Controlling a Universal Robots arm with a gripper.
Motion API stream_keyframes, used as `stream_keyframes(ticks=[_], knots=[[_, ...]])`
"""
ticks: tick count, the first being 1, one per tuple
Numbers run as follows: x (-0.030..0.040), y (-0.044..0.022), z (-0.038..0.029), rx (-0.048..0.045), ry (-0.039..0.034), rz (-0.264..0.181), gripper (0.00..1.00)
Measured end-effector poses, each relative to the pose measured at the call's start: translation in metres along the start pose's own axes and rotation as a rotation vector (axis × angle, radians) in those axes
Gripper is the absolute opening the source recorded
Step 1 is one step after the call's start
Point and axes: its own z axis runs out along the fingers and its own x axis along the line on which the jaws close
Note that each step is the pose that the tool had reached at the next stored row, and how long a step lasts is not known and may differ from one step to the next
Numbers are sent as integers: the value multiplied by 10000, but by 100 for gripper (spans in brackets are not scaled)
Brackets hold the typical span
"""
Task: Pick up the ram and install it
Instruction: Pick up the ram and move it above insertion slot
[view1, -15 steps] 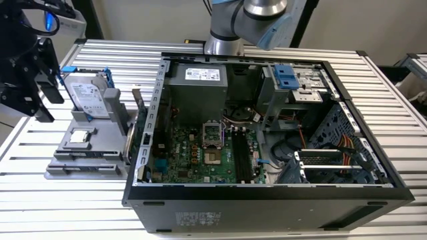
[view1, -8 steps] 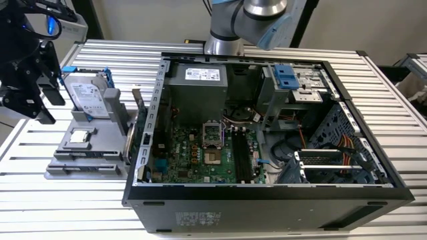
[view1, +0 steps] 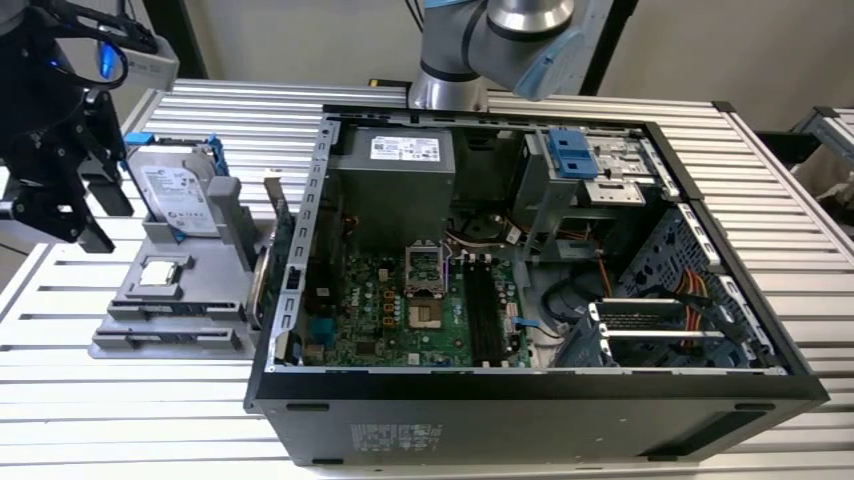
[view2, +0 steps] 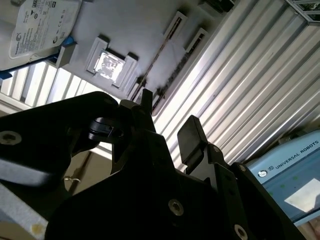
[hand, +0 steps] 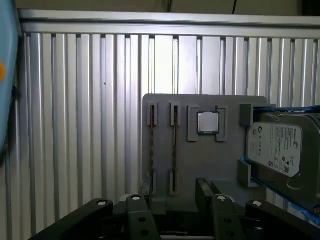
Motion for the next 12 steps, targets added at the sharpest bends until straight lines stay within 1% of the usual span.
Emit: stream_keyframes(ticks=[12], knots=[[2,-1,85,0,0,0,100]])
